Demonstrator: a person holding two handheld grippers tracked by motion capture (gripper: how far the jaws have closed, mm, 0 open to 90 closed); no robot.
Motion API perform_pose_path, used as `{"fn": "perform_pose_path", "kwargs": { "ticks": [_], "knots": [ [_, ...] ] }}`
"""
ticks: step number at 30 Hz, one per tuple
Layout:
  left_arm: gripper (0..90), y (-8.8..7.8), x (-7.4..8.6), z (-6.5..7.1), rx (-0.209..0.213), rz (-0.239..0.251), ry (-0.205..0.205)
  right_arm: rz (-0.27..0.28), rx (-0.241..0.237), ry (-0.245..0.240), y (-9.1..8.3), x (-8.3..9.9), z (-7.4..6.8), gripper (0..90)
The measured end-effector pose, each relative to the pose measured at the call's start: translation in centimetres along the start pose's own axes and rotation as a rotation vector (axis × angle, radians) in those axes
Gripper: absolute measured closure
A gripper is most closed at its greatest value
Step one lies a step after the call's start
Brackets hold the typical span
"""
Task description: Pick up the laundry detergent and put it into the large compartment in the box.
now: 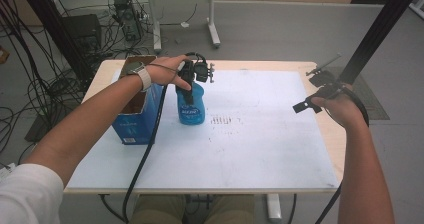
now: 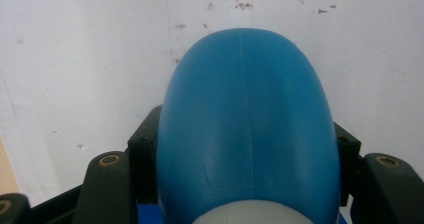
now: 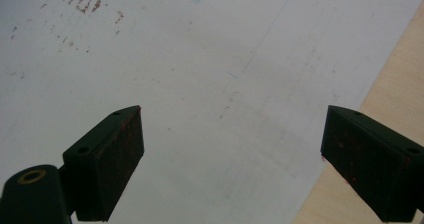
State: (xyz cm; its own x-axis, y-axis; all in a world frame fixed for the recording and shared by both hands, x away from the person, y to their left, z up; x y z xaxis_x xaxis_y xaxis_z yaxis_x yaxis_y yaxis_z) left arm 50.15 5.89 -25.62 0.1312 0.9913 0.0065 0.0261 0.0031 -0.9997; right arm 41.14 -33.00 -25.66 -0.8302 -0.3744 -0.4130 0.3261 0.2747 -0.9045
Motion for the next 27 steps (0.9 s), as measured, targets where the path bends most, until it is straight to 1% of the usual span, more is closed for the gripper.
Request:
{"fn": "perform_pose_path", "kwargs": {
  "ticks": [12,24,27],
  "knots": [
    [38.1,0.0,-0.01,0.04,-0.001,0.0,0.0,-0.001,-0.001,0.002,-0.08,0.12,0.08,10.0],
    [38.2,-0.06,0.02,0.11,-0.005,0.003,-0.019,0.001,0.0,0.0,-0.19,0.14,0.09,10.1],
    [38.2,-0.08,-0.02,0.14,-0.006,0.001,-0.017,0.0,0.0,0.003,-0.21,0.16,0.08,10.2]
  ]
}}
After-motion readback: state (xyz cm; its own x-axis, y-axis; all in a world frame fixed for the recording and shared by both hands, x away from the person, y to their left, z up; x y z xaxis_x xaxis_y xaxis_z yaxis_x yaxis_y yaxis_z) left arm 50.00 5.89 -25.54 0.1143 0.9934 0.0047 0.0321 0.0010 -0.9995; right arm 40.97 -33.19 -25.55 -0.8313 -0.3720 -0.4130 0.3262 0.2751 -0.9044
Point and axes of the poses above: each handheld gripper's, and its own axes: y roughly forward along the jaws, x roughly out of its underside, z roughly to its right, the point moved 10 cm from there along y, roughly forward along the jaws, and after that the axes turned 6 degrees about y, right-handed, at the moved point
